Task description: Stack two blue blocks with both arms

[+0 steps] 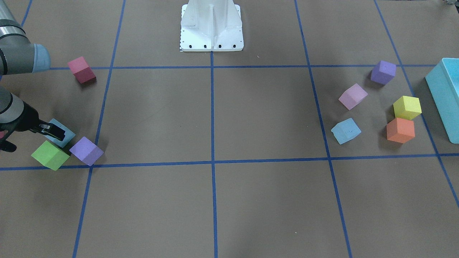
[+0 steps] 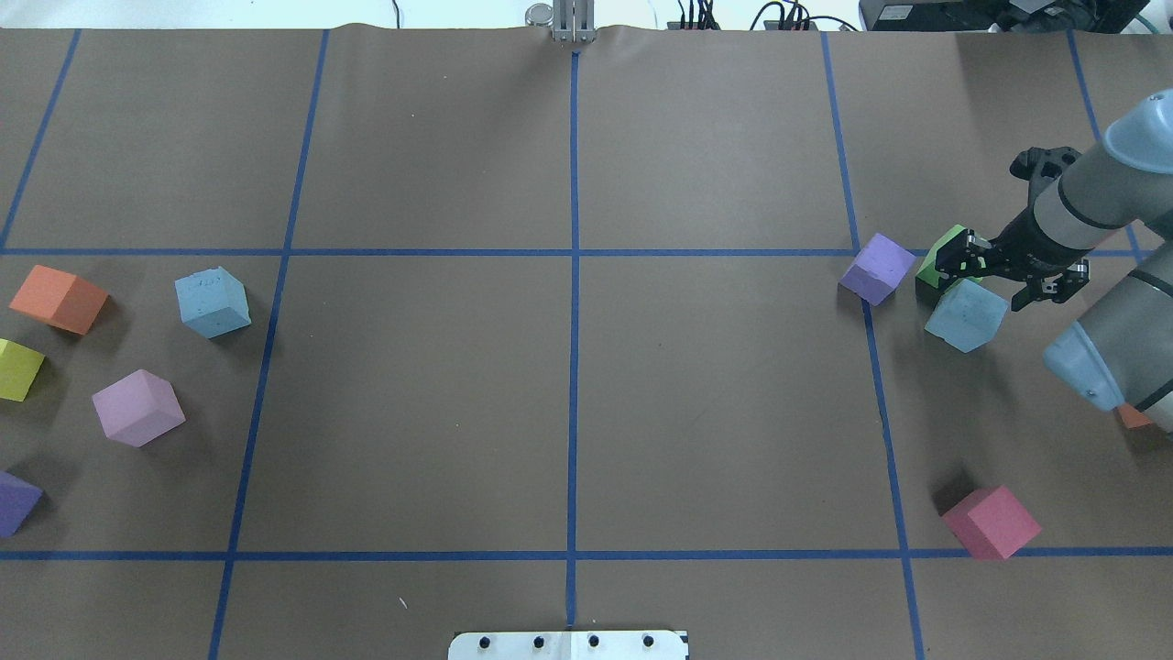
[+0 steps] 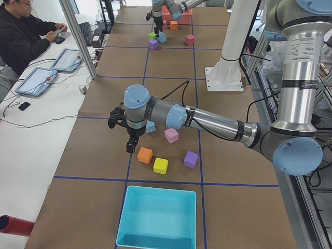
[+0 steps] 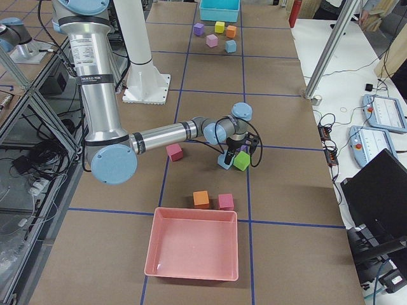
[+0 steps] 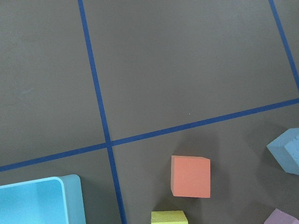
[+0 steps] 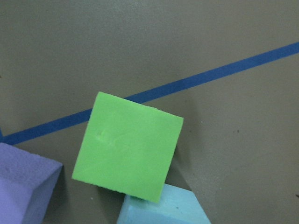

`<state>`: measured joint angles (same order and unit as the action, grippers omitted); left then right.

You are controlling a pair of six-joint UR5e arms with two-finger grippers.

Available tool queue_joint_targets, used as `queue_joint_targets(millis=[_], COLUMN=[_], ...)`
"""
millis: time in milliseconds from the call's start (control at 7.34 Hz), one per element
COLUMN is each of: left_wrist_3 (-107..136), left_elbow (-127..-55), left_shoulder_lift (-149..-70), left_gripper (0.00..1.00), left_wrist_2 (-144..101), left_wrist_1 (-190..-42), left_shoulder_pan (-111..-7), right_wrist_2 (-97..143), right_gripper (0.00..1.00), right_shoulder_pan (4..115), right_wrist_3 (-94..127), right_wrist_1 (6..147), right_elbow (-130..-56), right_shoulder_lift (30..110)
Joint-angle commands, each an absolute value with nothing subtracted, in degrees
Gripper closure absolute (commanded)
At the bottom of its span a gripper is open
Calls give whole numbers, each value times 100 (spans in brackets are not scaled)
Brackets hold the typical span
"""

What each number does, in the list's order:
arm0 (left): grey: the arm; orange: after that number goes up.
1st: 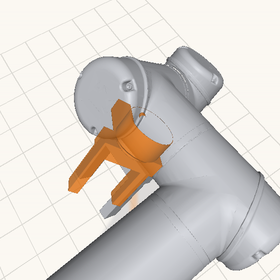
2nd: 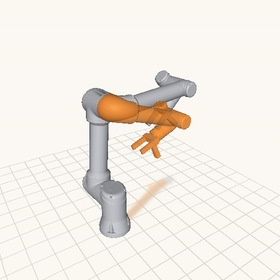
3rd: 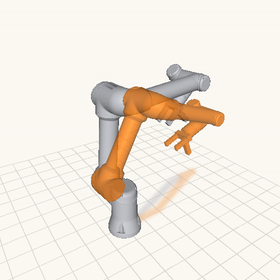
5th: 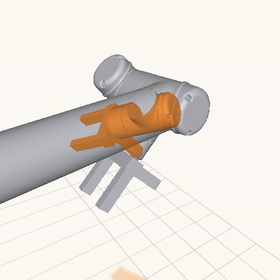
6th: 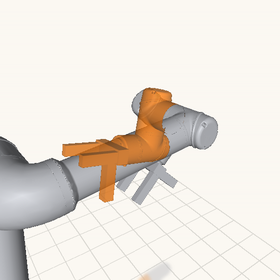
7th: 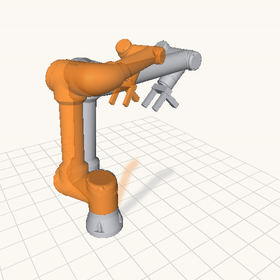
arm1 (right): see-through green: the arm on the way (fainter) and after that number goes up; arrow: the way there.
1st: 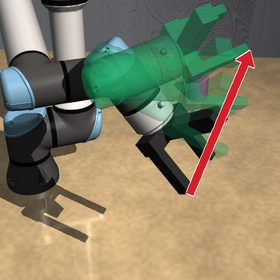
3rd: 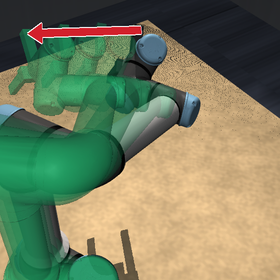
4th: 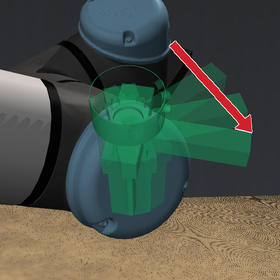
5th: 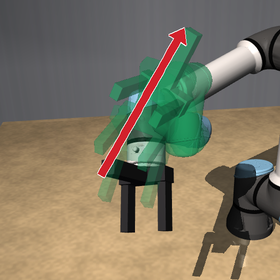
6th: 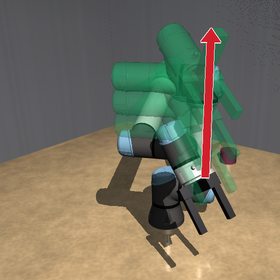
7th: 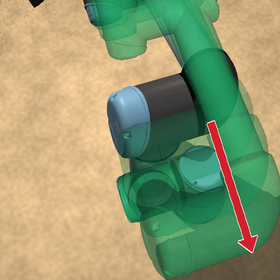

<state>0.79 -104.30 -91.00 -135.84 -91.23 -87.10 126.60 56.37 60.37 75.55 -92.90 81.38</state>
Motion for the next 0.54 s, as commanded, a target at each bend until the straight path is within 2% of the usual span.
queue_joint_targets(millis=[0, 408], left_wrist_3=[79, 79], left_elbow=[-10415, -10397], left_shoulder_lift=[-9097, -9097], left_gripper=[0, 0], left_wrist_2=[-13588, -13588], left_wrist_1=[-9123, -9132], left_shoulder_pan=[-8710, -8710], right_wrist_2=[12656, 12665], right_gripper=[0, 0], right_shoulder_pan=[5581, 5616], right_wrist_3=[6135, 6073], right_wrist_1=[7427, 7427], right_elbow=[-9255, -9334], right_shoulder_lift=[8156, 8235])
